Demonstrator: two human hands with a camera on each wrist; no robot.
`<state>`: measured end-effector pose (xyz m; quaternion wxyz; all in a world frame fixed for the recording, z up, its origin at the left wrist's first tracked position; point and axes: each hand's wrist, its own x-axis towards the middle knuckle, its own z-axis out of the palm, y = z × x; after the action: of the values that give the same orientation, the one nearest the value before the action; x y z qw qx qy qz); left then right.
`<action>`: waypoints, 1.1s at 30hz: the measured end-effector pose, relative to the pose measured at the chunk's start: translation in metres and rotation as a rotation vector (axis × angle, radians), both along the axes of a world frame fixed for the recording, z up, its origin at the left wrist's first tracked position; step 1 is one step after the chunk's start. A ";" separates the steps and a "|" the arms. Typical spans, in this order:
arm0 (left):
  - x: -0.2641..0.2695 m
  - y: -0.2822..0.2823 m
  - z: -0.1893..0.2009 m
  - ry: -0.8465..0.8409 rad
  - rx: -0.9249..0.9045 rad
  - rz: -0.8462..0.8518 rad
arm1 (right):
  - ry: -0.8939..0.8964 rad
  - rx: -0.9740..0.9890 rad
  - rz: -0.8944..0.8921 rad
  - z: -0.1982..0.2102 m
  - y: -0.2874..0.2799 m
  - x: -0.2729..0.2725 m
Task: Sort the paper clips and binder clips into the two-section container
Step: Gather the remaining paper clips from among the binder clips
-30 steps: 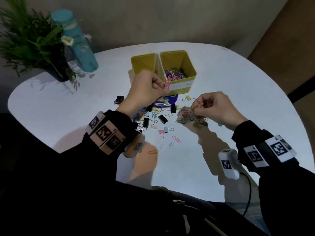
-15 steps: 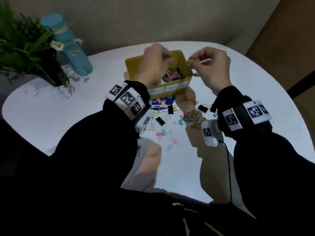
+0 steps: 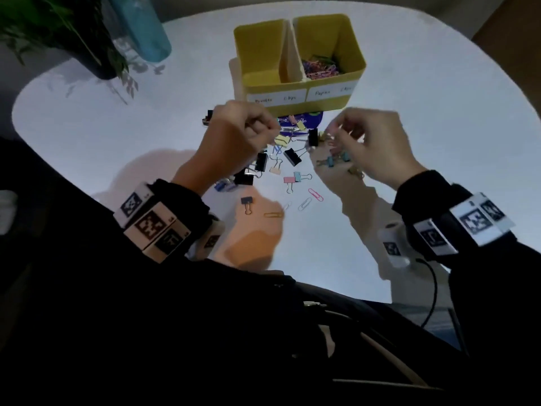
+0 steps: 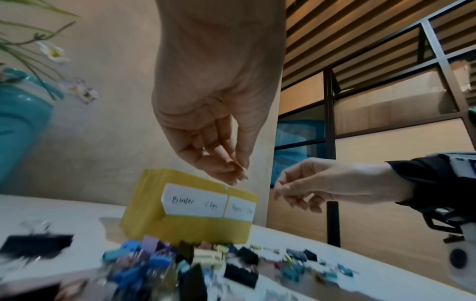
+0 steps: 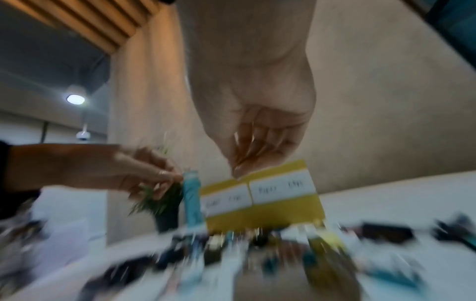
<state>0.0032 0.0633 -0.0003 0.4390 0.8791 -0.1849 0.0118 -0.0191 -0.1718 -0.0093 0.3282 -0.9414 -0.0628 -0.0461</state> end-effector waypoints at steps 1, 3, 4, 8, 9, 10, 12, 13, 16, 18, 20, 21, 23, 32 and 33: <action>-0.007 0.001 -0.005 -0.018 0.037 -0.014 | 0.054 0.006 0.072 -0.009 0.000 -0.012; -0.017 0.004 -0.013 0.007 0.105 -0.021 | 0.107 -0.016 0.209 -0.023 0.000 -0.033; -0.021 0.006 -0.017 0.041 0.127 -0.021 | 0.121 -0.034 0.258 -0.029 0.000 -0.041; -0.036 0.011 -0.023 0.117 0.176 -0.059 | 0.194 -0.084 0.330 -0.038 0.006 -0.070; -0.039 0.011 -0.024 0.122 0.185 -0.063 | 0.203 -0.109 0.350 -0.040 0.009 -0.077; -0.041 0.011 -0.025 0.122 0.184 -0.062 | 0.208 -0.135 0.376 -0.042 0.013 -0.084; -0.046 0.009 -0.026 0.126 0.187 -0.042 | 0.211 -0.196 0.416 -0.046 0.022 -0.097; -0.048 0.008 -0.026 0.128 0.196 -0.030 | 0.209 -0.234 0.425 -0.047 0.027 -0.102; -0.053 0.007 -0.031 0.124 0.228 -0.018 | 0.176 -0.338 0.434 -0.053 0.040 -0.112; -0.055 0.008 -0.034 0.117 0.246 -0.004 | 0.132 -0.384 0.428 -0.054 0.045 -0.112; -0.057 0.012 -0.036 0.114 0.268 0.026 | 0.101 -0.424 0.387 -0.054 0.043 -0.105; -0.057 0.014 -0.037 0.117 0.279 0.043 | 0.090 -0.440 0.352 -0.053 0.040 -0.100; -0.058 0.019 -0.039 0.129 0.295 0.057 | 0.086 -0.462 0.284 -0.051 0.033 -0.087; -0.064 0.004 -0.053 0.158 0.547 -0.107 | 0.194 -0.338 0.089 -0.059 0.018 -0.053; -0.063 0.002 -0.053 0.181 0.546 -0.090 | 0.199 -0.272 0.094 -0.061 0.017 -0.052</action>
<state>-0.0599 0.0656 -0.0537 0.2009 0.9532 -0.1801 -0.1366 -0.0714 -0.1545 -0.0704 0.2040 -0.9731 -0.0796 0.0716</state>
